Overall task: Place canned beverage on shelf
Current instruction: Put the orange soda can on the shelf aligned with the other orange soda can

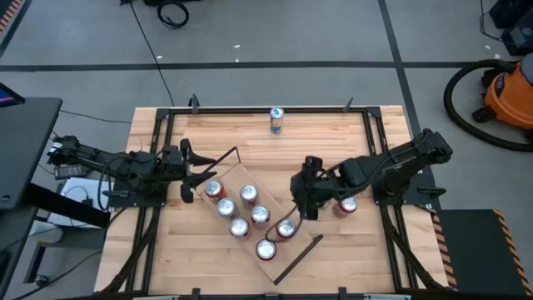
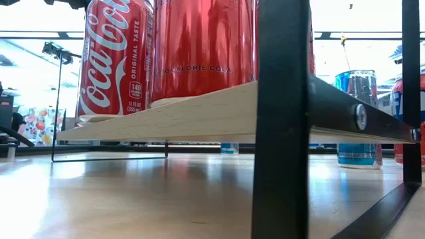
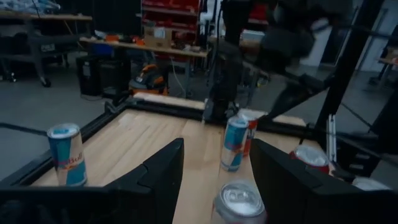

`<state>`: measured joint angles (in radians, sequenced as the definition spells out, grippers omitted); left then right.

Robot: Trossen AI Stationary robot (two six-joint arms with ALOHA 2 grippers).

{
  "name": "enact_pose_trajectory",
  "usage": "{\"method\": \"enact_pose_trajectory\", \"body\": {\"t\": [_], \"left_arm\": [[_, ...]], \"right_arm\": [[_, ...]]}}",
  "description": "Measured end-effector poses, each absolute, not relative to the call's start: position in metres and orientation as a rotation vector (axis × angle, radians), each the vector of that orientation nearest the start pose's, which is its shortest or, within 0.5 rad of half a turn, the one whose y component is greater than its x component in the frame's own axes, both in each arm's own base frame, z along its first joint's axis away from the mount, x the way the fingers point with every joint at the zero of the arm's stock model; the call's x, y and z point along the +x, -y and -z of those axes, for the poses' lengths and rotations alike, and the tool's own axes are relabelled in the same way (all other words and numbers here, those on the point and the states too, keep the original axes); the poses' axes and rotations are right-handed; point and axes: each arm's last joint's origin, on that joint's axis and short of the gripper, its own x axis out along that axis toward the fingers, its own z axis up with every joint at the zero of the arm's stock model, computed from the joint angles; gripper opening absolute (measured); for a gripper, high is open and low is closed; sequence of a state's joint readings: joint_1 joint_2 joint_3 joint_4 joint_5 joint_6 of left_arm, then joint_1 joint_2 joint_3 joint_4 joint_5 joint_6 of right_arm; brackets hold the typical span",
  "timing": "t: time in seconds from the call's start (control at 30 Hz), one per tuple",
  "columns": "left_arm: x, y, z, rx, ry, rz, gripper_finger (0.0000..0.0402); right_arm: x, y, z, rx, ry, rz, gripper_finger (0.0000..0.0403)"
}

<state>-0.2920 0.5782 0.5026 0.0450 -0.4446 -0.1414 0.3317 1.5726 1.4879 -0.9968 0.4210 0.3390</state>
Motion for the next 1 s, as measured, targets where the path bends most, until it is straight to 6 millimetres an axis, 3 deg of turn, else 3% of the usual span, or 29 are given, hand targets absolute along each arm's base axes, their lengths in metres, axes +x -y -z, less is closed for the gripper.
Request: {"method": "enact_pose_trajectory", "body": {"t": [0.3, 0.47, 0.6, 1.0], "left_arm": [[0.147, 0.031, -0.278, -0.069, -0.087, -0.161, 0.0194], [0.147, 0.029, -0.277, -0.051, -0.094, -0.176, 0.0194], [0.147, 0.029, -0.277, -0.05, -0.096, -0.176, 0.0194], [0.152, 0.03, -0.273, -0.039, -0.124, -0.176, 0.0194]], "right_arm": [[0.315, -0.054, -0.325, -0.117, -0.914, 0.362, 0.0368], [0.326, -0.036, -0.312, -0.153, -0.848, 0.431, 0.0368], [0.332, -0.029, -0.301, -0.175, -0.799, 0.423, 0.0367], [0.345, -0.022, -0.298, -0.263, -0.59, 0.517, 0.0348]]}}
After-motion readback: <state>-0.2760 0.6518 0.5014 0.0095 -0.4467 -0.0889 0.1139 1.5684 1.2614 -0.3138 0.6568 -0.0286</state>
